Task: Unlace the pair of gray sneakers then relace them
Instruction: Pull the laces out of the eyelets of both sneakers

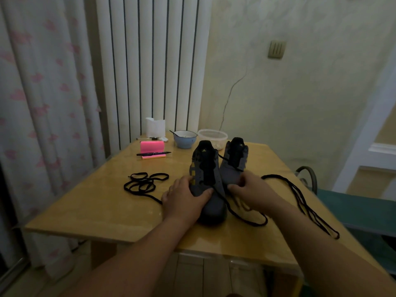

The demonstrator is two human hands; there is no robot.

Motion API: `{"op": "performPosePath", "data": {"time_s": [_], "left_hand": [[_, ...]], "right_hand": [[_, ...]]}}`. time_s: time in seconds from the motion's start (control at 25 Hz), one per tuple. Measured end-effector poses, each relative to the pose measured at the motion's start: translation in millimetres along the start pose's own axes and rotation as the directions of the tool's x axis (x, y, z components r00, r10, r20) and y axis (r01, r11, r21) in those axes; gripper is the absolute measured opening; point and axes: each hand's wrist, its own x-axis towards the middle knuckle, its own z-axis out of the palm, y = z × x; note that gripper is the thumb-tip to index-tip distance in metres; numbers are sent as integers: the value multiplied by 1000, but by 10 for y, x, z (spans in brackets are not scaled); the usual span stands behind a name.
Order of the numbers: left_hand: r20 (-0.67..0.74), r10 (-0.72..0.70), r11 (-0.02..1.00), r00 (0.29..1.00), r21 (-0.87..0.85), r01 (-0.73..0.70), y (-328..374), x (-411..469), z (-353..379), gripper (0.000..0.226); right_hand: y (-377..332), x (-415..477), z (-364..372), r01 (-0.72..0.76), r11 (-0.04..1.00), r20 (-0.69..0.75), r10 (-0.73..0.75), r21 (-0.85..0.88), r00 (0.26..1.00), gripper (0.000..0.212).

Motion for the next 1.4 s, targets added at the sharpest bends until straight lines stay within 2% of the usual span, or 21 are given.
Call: {"op": "performPosePath", "data": {"time_s": [0.12,0.32,0.4,0.44,0.48,0.52,0.56,0.6,0.64,0.68,0.72,0.8,0.92,1.0,1.04,1.12,1.2,1.24,1.28,1.32,1.4], "left_hand": [[37,3,1000,999,-22,-2,-2,-6,-21,73],[83,0,1000,997,-14,1,13,-24,-63,67],[86,11,1000,996,-8,-10,13,-26,-65,67],[89,19,1000,996,-13,-18,12,-25,-63,68],[89,23,1000,996,-15,-22,15,-20,-62,70],[85,20,1000,996,-11,-20,10,-17,-58,71],[79,19,1000,997,-6,-18,7,-15,-51,73],[75,15,1000,997,-5,-15,5,-16,-44,74],[72,11,1000,997,-7,-10,4,-20,-39,74],[72,10,1000,997,-9,-9,5,-26,-39,75],[74,11,1000,997,-12,-10,7,-30,-42,75],[80,10,1000,997,-18,-8,14,-31,-47,73],[76,13,1000,997,-22,-11,18,-22,-57,65],[78,18,1000,997,-21,-16,20,-29,-65,64],[82,20,1000,996,-24,-18,24,-31,-69,65],[87,20,1000,996,-19,-18,25,-26,-58,69],[82,11,1000,997,-10,-10,12,-16,-45,74],[83,9,1000,996,-10,-8,3,-15,-39,76],[86,8,1000,996,-12,-7,2,-17,-33,77],[85,7,1000,996,-11,-6,-1,-19,-31,78],[82,9,1000,997,-7,-8,-8,-18,-38,79]], "right_hand": [[-269,-54,201,223,957,-285,-269,-184,920,45],[-658,61,430,320,909,-30,-339,-267,940,22],[-664,12,374,343,939,7,-343,-4,939,17],[-665,-51,311,288,915,24,-307,283,951,15],[-667,-108,236,181,762,32,-256,622,966,17],[-683,-165,147,40,493,69,-201,869,977,23],[-669,-189,73,-58,281,104,-153,958,983,27],[-655,-173,16,-77,244,100,-83,967,992,27],[-631,-124,-14,-43,446,56,-17,894,998,23],[-609,-84,-8,4,744,-10,3,668,1000,19],[-590,-51,42,50,929,-56,-31,367,998,20],[-610,6,185,154,988,10,-154,-12,988,32],[-755,75,336,267,913,108,-245,-308,963,34],[-789,92,322,299,913,149,-267,-277,952,31],[-771,72,300,298,943,148,-277,-146,949,30],[-732,-15,182,194,909,106,-248,369,963,27],[-702,-98,32,-5,522,123,-192,853,974,26],[-694,-130,-38,-91,296,149,-179,951,972,27],[-678,-128,-95,-132,205,164,-148,970,975,27],[-666,-86,-118,-118,329,158,-96,937,983,26],[-645,-16,-38,1,882,93,-51,472,994,27]]}}
